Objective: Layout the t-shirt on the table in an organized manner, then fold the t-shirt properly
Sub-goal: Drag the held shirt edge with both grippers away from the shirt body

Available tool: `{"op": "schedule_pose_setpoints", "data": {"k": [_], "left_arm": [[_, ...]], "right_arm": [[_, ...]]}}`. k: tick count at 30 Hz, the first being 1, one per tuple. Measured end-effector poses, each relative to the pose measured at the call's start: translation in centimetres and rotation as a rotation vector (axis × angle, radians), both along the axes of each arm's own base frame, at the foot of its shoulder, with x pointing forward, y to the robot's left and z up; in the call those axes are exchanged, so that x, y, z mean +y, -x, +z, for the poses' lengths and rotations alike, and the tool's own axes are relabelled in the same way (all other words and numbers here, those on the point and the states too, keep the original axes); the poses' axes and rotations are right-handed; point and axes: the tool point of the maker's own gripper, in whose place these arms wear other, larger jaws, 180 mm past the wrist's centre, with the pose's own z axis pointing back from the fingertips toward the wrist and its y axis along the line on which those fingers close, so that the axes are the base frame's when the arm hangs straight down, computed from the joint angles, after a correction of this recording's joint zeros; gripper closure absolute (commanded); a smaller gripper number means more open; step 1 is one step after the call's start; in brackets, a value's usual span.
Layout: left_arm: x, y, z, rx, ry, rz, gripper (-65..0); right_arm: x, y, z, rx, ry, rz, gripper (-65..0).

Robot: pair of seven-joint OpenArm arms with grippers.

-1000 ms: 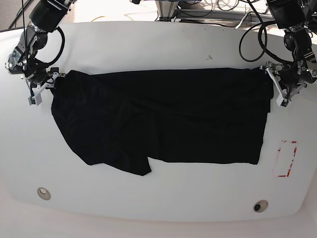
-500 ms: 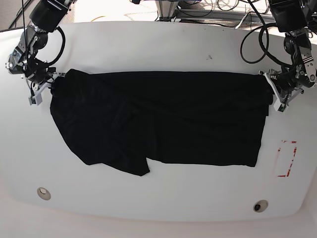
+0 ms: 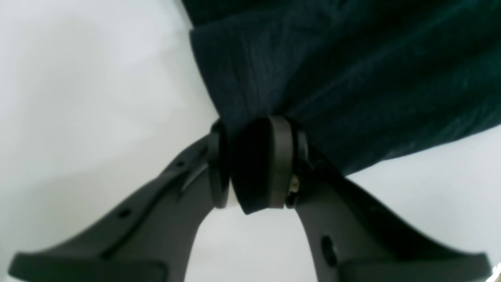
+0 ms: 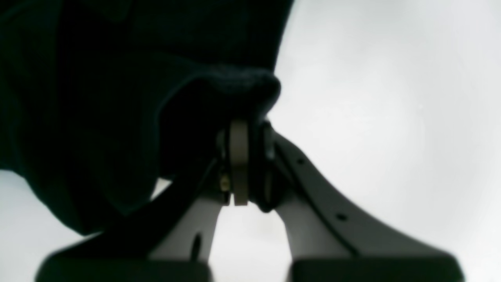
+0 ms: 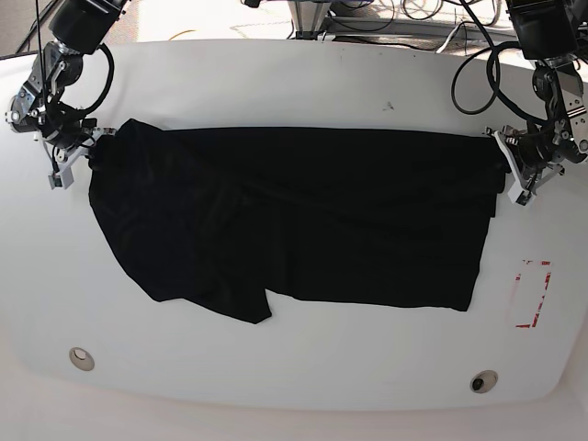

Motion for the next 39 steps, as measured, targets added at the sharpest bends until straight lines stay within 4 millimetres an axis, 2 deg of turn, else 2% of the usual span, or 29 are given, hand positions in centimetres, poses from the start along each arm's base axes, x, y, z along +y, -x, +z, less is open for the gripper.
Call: {"op": "schedule_pose_setpoints", "data": {"k": [8,27,29,32,34,35,37,39], "left_arm": [[2.1,1.3,0.2,0.046,-0.049,-0.009,-13.1],[3.5,1.9,0.6,0.063,-0.079,-0.018,-13.6],[3.6,2.0,0.6,0.066,-0.083,-0.019,-16.5],[3.6,2.5,0.4,0.074,-0.086,-0.019,-24.2],[3.8,2.8,0.5,0.079,-0.107,-0.023,-28.7],[4.0,3.2,0.5,0.085,-0.119,-0.028,-31.2],[4.0,3.7,0.7,0.093,-0.144,-0.041,-33.5],[4.2,4.4,0.8,0.106,-0.171,-0.052,-33.3]], "right_arm": [[-0.8,1.1,0.0,0.020,0.013,0.012,-1.1],[-0.7,2.5,-0.4,0.023,0.005,0.020,-1.7],[-0.8,2.5,-0.4,0.023,0.006,0.020,-5.7],[-0.8,2.5,-0.3,0.025,0.008,0.022,-16.8],[-0.8,2.7,-0.2,0.032,0.024,0.029,-22.0],[-0.9,2.9,-0.1,0.036,0.038,0.034,-23.3],[-0.9,3.5,0.2,0.053,0.068,0.042,-21.7],[-0.9,4.3,0.4,0.074,0.093,0.055,-20.0]]}}
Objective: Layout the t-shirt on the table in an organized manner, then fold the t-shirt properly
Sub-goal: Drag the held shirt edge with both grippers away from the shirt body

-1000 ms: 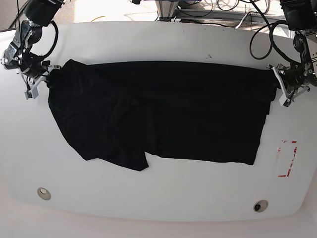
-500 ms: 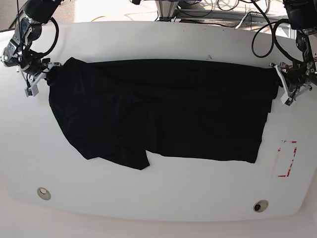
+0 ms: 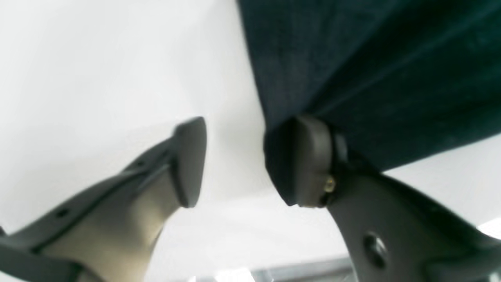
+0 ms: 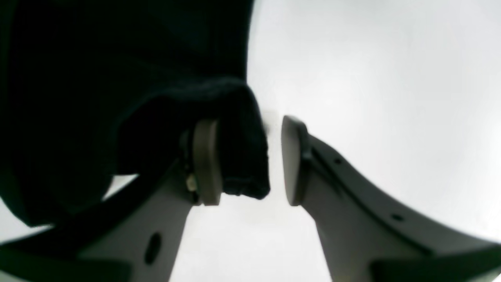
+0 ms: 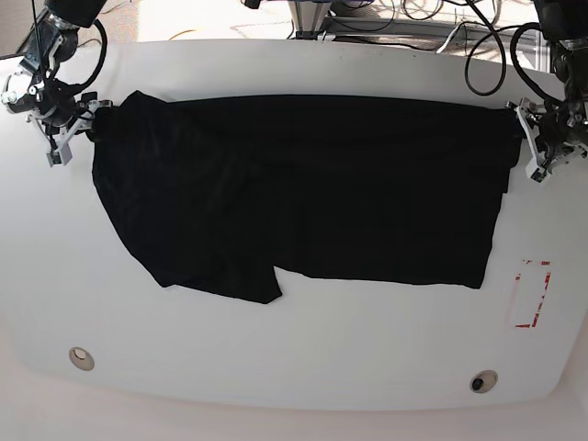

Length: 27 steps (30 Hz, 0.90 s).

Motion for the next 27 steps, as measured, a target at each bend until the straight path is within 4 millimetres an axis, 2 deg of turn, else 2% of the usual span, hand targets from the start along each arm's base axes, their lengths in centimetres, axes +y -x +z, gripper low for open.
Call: {"op": "schedule_pose_setpoints", "data": {"k": [3,11,13,17,27], "left_arm": [[-0.2,0.8,0.1,0.013,-0.018,-0.025,-32.6],[-0.4,1.7,0.0,0.025,-0.027,-0.039,-32.6],[-0.4,1.8,0.0,0.026,-0.026,-0.039,-32.6],[-0.5,1.9,-0.1,0.027,-0.023,-0.039,-32.6],[-0.4,1.9,-0.1,0.028,-0.023,-0.038,-32.6]], "right_arm": [[0.4,0.7,-0.1,0.014,0.011,0.008,-19.2],[0.9,1.0,-0.4,0.012,0.001,0.010,-17.1],[0.9,0.9,-0.3,0.009,0.002,0.010,-13.6],[1.0,1.0,-0.3,0.009,0.000,0.013,-2.2],[1.3,1.5,-0.6,0.003,-0.017,0.012,-1.6]]}}
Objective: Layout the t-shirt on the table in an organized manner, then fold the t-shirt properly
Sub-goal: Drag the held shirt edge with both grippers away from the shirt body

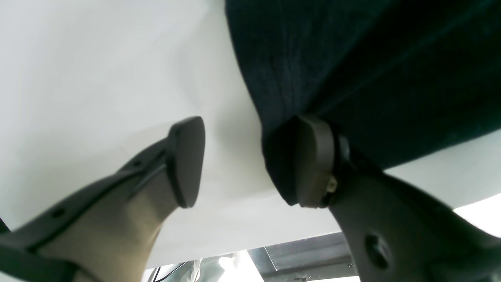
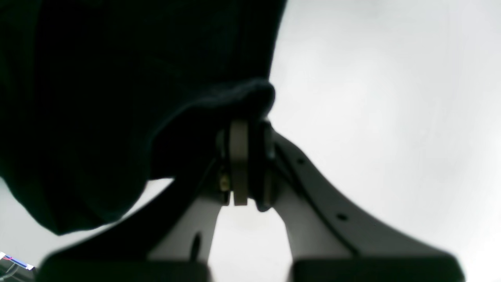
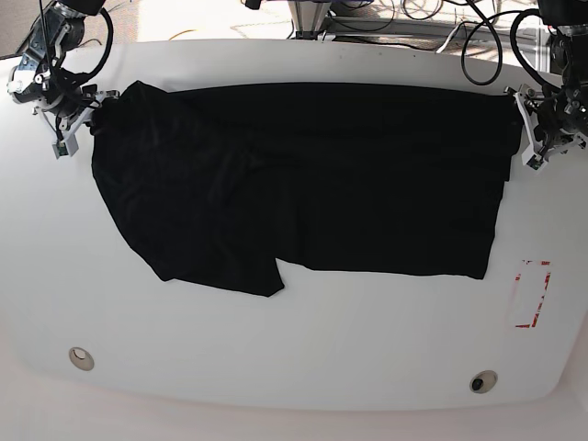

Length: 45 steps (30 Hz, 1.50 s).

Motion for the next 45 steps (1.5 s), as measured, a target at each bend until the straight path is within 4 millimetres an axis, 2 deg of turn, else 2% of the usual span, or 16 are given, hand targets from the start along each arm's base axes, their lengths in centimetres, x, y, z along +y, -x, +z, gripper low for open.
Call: {"op": "schedule_pose_setpoints", "data": {"k": [20,22,28,30,35,40,45], "left_arm": [[-0.3,1.4,-0.4,0.009,0.022,0.003,-32.8],[-0.3,1.4,-0.3,0.010,0.020,0.003,-32.9],[-0.2,0.9,0.5,0.005,-0.024,-0.012,-33.2],[0.0,0.6,1.2,-0.006,-0.053,-0.015,-35.3],[-1.2,-1.8,3.5,-0.105,-0.064,-0.057,-43.8],[-2.3,-3.5,5.6,-0.182,-0.073,-0.089,-44.7],[-1.6,-3.8,6.4,-0.158,-0.128,-0.080,-44.6]], "right_arm": [[0.0,3.0,-0.2,0.025,0.007,0.007,-2.4],[0.3,3.3,-0.2,0.030,0.017,0.011,-5.5],[0.4,3.7,0.4,0.068,0.069,0.036,-30.3],[0.4,3.5,0.8,0.060,0.082,0.044,-36.8],[0.3,2.4,2.9,0.020,0.149,0.076,-40.0],[1.0,0.5,5.5,-0.067,0.190,0.119,-40.1],[1.1,-0.3,7.5,-0.106,0.246,0.151,-40.1]]}}
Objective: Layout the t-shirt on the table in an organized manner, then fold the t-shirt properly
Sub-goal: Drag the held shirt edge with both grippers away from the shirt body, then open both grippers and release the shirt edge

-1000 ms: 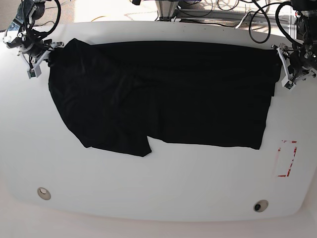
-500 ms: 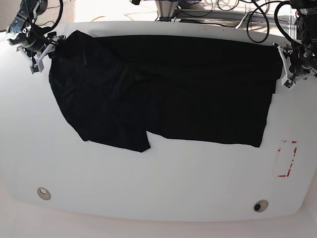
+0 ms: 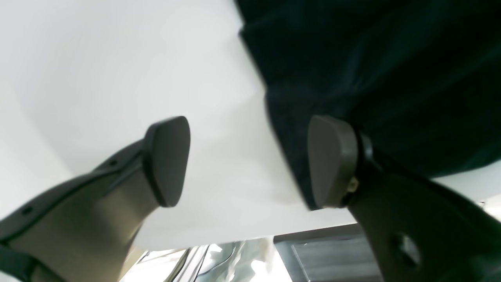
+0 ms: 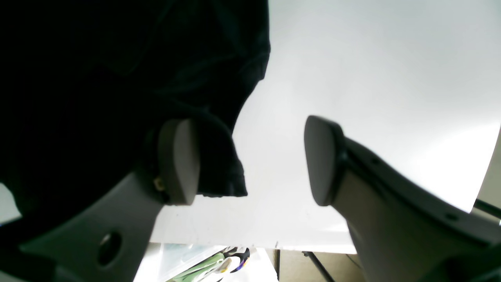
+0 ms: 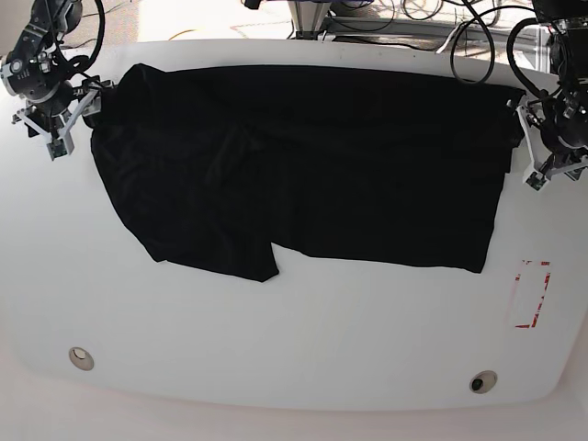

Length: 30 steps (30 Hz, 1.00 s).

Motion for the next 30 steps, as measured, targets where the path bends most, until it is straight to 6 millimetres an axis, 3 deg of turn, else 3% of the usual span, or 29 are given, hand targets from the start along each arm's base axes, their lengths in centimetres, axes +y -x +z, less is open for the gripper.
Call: {"op": "schedule_pose_setpoints", "data": {"k": [6,13,23,30], "left_arm": [[-0.2,-2.2,2.0,-0.072,-0.001,-0.010,-44.6],[0.0,-2.0,1.8,-0.059,-0.011,-0.007,-44.9],[-0.1,-2.0,1.8,-0.058,-0.010,-0.011,-44.9],[-0.1,-2.0,1.8,-0.057,-0.012,-0.011,-44.7]], "right_arm": [[-0.1,0.0,0.4,0.018,0.019,-0.001,-40.1],[-2.0,0.7,1.3,0.008,0.047,-0.062,-40.3],[-3.2,4.2,0.4,0.097,0.074,-0.079,-40.3],[-3.4,5.4,0.2,0.135,0.087,-0.070,-40.3]]}}
